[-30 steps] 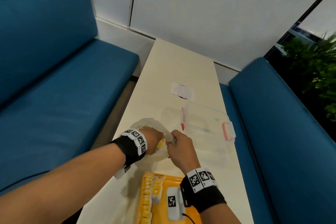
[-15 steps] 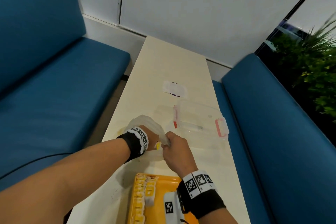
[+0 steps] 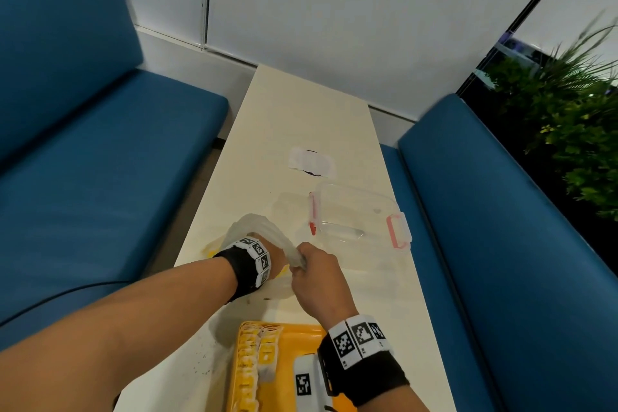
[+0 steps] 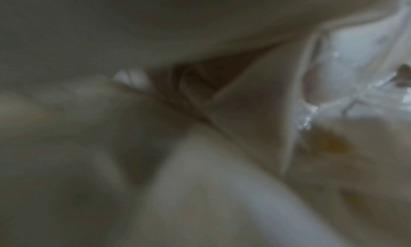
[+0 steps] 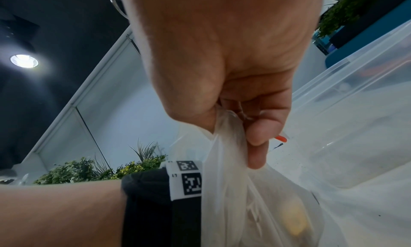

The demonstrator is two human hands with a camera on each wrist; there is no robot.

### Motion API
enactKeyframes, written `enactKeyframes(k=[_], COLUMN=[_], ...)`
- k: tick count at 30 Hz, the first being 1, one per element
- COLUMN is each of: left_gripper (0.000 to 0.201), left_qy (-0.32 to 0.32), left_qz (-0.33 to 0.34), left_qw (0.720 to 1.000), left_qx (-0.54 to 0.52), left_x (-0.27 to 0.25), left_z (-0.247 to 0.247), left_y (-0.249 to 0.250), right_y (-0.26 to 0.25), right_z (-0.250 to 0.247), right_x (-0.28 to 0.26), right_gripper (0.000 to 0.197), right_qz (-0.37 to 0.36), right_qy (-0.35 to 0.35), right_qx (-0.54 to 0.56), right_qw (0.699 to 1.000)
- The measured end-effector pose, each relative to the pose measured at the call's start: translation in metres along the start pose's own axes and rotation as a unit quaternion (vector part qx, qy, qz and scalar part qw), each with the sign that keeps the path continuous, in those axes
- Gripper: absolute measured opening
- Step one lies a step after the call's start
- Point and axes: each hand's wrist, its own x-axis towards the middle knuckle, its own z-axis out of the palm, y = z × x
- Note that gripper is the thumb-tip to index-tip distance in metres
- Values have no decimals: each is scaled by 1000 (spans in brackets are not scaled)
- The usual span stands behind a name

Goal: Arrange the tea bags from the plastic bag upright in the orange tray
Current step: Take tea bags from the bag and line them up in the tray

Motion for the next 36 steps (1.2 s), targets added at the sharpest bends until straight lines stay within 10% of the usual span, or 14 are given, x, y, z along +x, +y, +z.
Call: enactKeyframes(k=[11, 22, 30, 36], left_gripper=[32, 31, 16, 44], left_qy=[-20, 25, 58, 177], left_qz=[-49, -119, -8, 58], left_qw=[992, 895, 928, 931], left_qx=[-115, -429, -368, -315], left_x=[44, 15, -18, -51], left_z=[27, -21, -18, -25], left_y=[-15, -2, -22, -36], right_y=[-5, -2, -1, -1], right_z=[0, -11, -11, -13], right_x=[-1, 2, 3, 5], right_gripper=[16, 18, 19, 17], right_qz=[38, 93, 109, 116], right_qy=[5, 50, 53, 56], right_qx=[54, 153, 184, 206], right_qw=[998, 983, 975, 970])
